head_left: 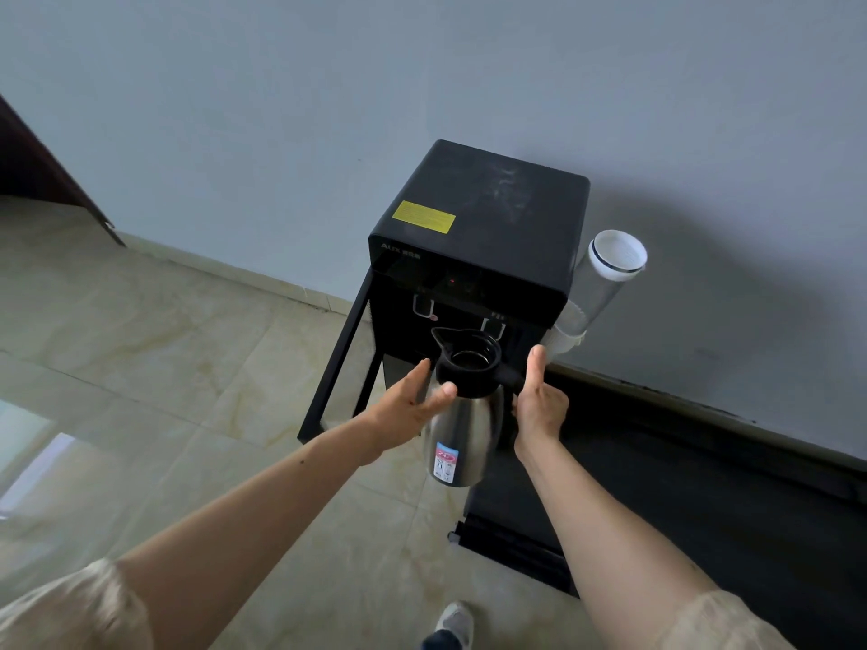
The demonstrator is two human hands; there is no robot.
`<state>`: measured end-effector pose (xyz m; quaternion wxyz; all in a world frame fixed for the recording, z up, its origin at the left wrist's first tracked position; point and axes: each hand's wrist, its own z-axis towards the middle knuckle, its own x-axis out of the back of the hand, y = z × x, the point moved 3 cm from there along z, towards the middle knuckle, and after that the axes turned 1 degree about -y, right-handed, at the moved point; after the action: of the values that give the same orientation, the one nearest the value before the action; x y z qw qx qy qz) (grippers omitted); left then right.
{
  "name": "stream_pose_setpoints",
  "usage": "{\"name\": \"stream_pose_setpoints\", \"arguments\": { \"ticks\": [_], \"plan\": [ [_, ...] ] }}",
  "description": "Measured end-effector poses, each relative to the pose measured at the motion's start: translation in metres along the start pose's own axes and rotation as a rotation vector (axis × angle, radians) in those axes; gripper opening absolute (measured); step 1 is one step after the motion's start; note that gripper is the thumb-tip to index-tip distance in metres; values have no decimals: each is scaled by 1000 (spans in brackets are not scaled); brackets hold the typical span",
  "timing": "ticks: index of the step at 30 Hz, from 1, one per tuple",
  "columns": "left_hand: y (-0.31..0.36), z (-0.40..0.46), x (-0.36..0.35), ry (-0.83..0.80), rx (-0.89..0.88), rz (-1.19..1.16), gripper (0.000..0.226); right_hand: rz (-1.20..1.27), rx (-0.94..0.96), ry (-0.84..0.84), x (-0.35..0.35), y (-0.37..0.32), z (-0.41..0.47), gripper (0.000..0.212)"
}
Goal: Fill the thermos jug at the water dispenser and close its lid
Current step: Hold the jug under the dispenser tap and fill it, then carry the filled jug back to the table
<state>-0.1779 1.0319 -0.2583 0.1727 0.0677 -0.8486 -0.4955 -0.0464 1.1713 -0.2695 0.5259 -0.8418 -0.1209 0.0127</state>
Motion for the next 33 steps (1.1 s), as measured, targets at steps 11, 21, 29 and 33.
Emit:
{"name": "stream_pose_setpoints", "arguments": {
  "ticks": [11,21,29,33],
  "plan": [
    [-40,-33,70,364,201,381,72,117,-32,47,1,-3,-35,67],
    [-15,-31,25,246,146,202,50,118,-30,123,29,-3,-46,68],
    [29,-7,-24,147,145,102,68,100,-15,205,71,-10,-30,68],
    [47,18,-42,132,157,94,73,112,-3,259,93,-17,-15,68]
  ]
}}
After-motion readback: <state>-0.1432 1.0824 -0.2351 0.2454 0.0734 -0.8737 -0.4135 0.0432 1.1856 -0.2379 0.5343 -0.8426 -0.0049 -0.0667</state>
